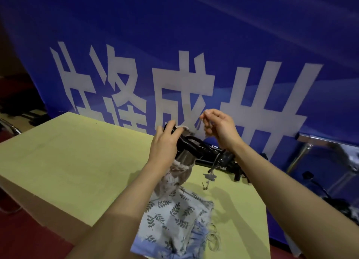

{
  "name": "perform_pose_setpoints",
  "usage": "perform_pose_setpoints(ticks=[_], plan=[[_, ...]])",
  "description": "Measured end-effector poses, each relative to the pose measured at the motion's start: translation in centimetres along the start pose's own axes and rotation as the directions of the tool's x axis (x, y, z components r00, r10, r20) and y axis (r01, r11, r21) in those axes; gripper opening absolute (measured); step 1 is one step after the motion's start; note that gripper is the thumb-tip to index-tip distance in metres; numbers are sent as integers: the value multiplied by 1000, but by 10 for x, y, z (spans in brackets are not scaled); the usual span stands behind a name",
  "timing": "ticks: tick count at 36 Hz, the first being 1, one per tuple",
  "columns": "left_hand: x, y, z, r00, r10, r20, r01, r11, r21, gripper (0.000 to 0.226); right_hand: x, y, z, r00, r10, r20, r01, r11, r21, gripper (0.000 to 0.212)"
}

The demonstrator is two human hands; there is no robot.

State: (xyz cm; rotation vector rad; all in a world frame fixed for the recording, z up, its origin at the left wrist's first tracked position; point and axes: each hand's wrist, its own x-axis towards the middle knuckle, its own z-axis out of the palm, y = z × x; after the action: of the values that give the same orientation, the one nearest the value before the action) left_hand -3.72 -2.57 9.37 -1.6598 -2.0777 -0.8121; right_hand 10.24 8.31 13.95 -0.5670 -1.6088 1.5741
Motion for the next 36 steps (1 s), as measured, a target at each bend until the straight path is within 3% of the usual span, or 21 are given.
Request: perform_pose_setpoints(ticks=[10, 19, 28, 36], plan=[[19, 51, -27, 1000, -3, -20, 1, 995, -98, 50, -25, -62, -16, 973, -210, -94, 187, 960, -210, 27], [27, 148, -39, 994, 95, -57, -105, 974, -203, 49, -75, -129, -78, 883, -443, -155, 333, 824, -458, 27], [-22, 260, -11, 991, 112, 78, -87, 959, -271, 43, -150, -145, -164, 907, -377, -187, 249, 839, -484, 31], [-80, 344, 24, 962, 138, 236, -43, 930, -366, 52, -219, -142, -221, 919, -382, -98, 248, 752, -611, 26]])
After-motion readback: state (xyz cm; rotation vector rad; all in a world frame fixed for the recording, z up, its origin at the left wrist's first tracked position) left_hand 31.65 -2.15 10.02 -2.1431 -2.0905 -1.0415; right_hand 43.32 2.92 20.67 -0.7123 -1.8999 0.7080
